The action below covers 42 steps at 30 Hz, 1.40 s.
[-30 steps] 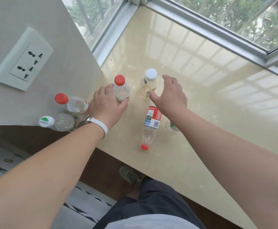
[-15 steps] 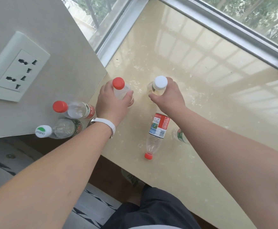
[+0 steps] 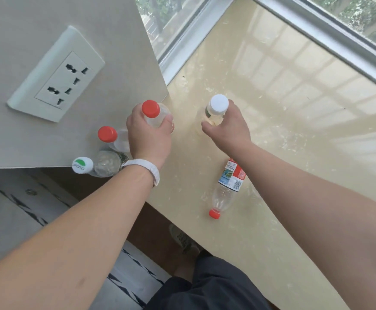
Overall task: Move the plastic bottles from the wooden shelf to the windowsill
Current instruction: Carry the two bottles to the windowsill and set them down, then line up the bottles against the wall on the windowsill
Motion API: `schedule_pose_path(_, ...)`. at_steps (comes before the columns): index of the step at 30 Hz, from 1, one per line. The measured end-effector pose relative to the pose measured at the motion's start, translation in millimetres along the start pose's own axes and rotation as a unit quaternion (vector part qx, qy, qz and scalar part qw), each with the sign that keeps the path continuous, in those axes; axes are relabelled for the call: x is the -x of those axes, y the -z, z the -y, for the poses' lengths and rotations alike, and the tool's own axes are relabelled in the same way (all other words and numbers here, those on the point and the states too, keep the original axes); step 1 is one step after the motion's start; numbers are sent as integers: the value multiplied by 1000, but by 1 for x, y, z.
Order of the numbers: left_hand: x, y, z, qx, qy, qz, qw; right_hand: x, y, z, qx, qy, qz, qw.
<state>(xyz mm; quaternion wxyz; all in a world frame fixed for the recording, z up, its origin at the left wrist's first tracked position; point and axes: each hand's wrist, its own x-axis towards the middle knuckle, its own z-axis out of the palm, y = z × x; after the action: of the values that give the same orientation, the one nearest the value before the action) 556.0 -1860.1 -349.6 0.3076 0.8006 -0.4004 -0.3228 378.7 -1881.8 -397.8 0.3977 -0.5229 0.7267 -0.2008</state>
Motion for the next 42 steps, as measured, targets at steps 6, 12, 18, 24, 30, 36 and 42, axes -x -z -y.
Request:
schedule_pose_path(6,-5,-4,3,48,64,-55,995,-18,-31,30,-17,75,38,996)
schedule_pose_path(12,-11,-16,1,75,100,-121,985,-42,-53,55,-19,141,95,985)
schedule_pose_path(18,-25,-25,-4,123,141,-160,969,-63,-64,66,-12,173,135,976)
schedule_pose_path(24,-29,-29,-9,146,151,-178,961,-68,-68,64,-17,188,134,973)
schedule_pose_path(30,-12,-24,-14,111,111,-151,976,-62,-59,59,-25,184,132,974)
schedule_pose_path(36,12,-1,-12,94,63,-109,987,-54,-45,58,20,181,121,976)
schedule_pose_path(42,30,24,-8,45,19,-55,997,-38,-21,58,57,191,94,975)
